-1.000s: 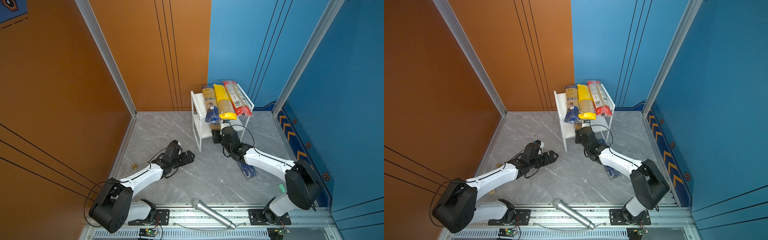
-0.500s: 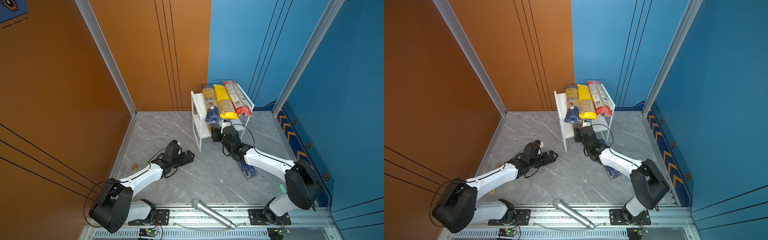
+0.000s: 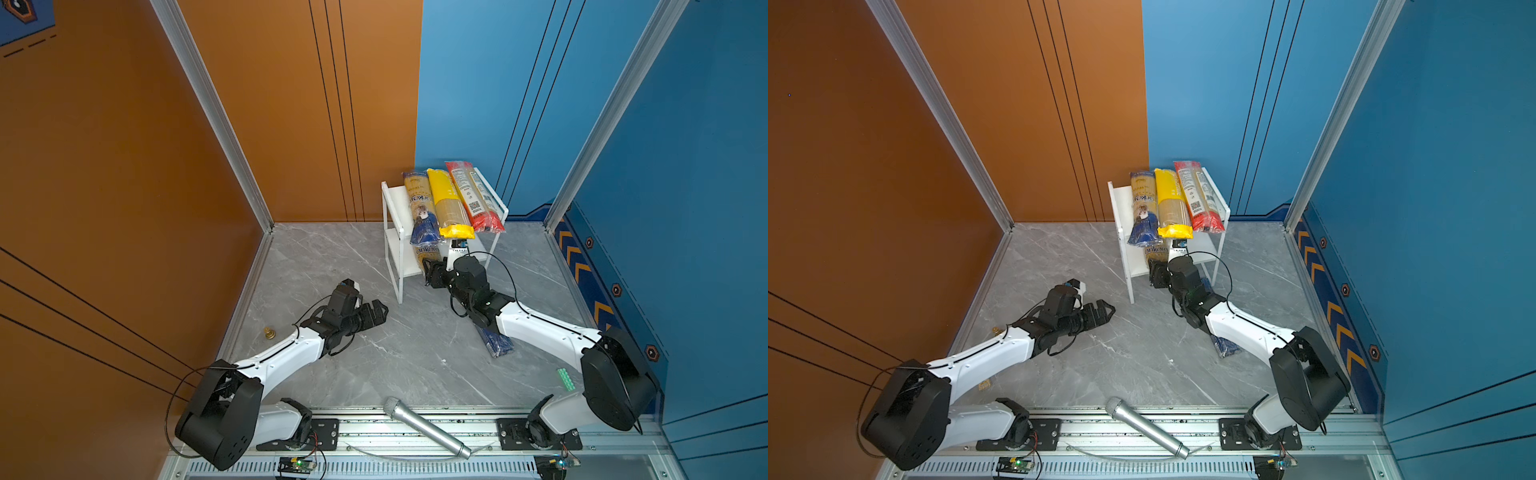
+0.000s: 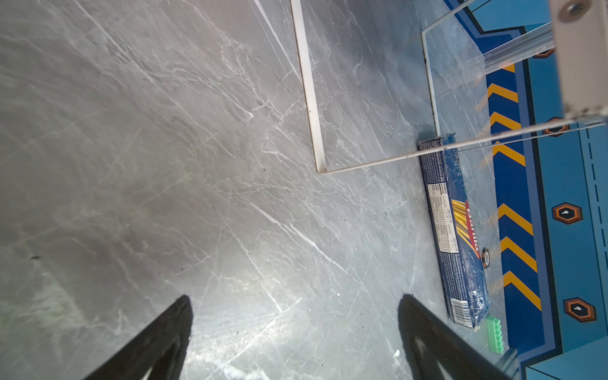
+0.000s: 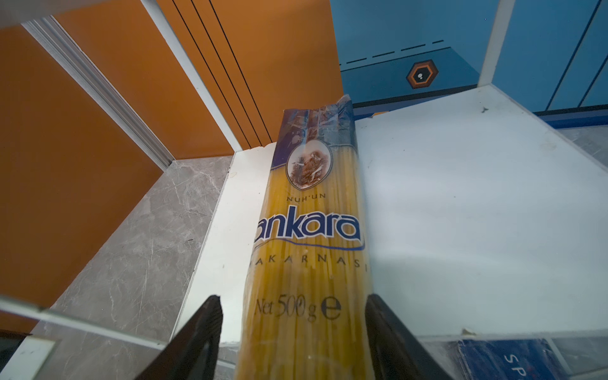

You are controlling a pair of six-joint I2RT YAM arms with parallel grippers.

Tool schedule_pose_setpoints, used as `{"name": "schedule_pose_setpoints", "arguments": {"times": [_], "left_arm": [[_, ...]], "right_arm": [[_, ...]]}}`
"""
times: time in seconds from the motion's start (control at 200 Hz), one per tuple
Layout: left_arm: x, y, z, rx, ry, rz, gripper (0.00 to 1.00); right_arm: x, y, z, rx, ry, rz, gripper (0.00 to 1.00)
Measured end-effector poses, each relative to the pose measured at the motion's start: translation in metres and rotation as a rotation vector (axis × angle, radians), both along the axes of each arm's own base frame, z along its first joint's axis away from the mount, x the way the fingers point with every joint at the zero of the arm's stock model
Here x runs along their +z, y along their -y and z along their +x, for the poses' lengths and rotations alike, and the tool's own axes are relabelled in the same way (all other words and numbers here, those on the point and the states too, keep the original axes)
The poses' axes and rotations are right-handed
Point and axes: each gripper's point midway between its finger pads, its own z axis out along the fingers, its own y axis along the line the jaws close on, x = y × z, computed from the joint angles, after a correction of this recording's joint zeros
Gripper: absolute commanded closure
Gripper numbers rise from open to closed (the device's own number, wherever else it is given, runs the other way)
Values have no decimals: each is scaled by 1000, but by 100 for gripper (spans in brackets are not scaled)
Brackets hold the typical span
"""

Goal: Arrange pasta packages on shelves
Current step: Place the pasta bag on the shelf, then rotate the pasta box at the center of the table.

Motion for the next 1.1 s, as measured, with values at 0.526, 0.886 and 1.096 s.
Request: {"name": "schedule_pose_setpoints", "arguments": {"times": [0.526, 0.886, 1.096], "left_arm": [[9, -1, -1, 0, 21, -10, 2], [7, -2, -2, 0, 15, -5, 2], [7, -2, -2, -1, 14, -3, 2]], "right_arm": [[20, 24, -57, 92, -2, 25, 28], [19, 67, -114, 94, -53, -11, 27], [-9, 120, -134, -71, -193, -41, 27]]}}
